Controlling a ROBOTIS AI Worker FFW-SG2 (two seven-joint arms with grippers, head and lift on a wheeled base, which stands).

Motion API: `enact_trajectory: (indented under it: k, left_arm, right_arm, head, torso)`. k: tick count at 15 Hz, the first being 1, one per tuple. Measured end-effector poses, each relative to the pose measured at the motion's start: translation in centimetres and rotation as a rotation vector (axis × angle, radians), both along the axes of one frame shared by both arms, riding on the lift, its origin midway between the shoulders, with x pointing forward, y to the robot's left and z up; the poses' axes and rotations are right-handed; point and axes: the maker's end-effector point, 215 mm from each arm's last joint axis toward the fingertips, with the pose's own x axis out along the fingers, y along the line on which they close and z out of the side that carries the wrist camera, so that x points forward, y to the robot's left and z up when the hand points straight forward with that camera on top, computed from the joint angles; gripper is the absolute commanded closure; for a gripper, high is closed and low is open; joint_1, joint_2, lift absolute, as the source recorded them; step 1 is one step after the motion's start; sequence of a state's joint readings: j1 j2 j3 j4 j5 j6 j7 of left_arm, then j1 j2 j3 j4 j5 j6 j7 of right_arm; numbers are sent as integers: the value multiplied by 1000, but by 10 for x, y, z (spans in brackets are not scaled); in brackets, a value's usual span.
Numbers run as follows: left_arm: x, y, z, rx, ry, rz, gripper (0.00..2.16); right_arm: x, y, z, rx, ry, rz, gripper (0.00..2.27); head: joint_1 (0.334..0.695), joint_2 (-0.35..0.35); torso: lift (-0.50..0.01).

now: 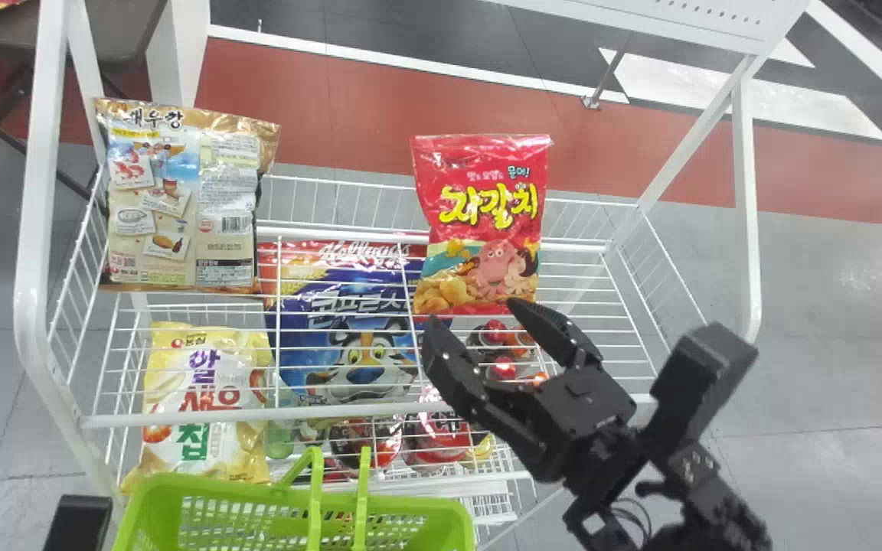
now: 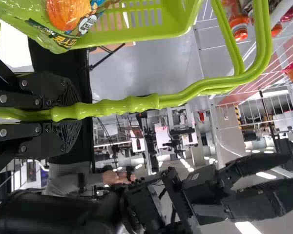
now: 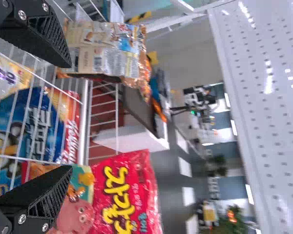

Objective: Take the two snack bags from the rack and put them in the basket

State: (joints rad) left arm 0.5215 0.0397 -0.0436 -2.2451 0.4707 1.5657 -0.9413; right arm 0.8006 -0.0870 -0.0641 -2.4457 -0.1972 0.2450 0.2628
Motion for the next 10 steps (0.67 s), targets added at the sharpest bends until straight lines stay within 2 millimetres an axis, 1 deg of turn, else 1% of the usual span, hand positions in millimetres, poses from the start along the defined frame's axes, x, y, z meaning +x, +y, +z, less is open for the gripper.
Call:
enact_trajectory:
  k: [1, 3, 5, 6, 8, 10]
  left_arm:
    - [0, -1, -1, -3, 3, 0, 1882]
    - [-2, 0, -5, -7, 17, 5, 1882]
    - [-3, 2, -6, -9, 26, 12, 1882]
    - [-2, 5, -7, -9, 28, 18, 1882]
    - [2, 11, -8, -5, 29, 34, 1882]
    - [6, 14, -8, -3, 26, 44, 1882]
  right_arm:
    - [-9, 0, 0, -19, -40, -33, 60]
    - [-36, 13, 7, -33, -107, -69, 60]
    - [-58, 28, 2, -32, -84, -45, 73]
    - [-68, 31, -6, -34, -40, -34, 73]
    - [-85, 28, -16, -42, 30, -37, 80]
    - [-94, 19, -16, -47, 49, -60, 80]
  head:
    - [695, -350]
    - [695, -350]
    - [695, -350]
    - [695, -350]
    - [695, -350]
    - [695, -350]
  torso:
    - [-11]
    - [-11]
    - [-11]
    - [-11]
    - [-11]
    - [-11]
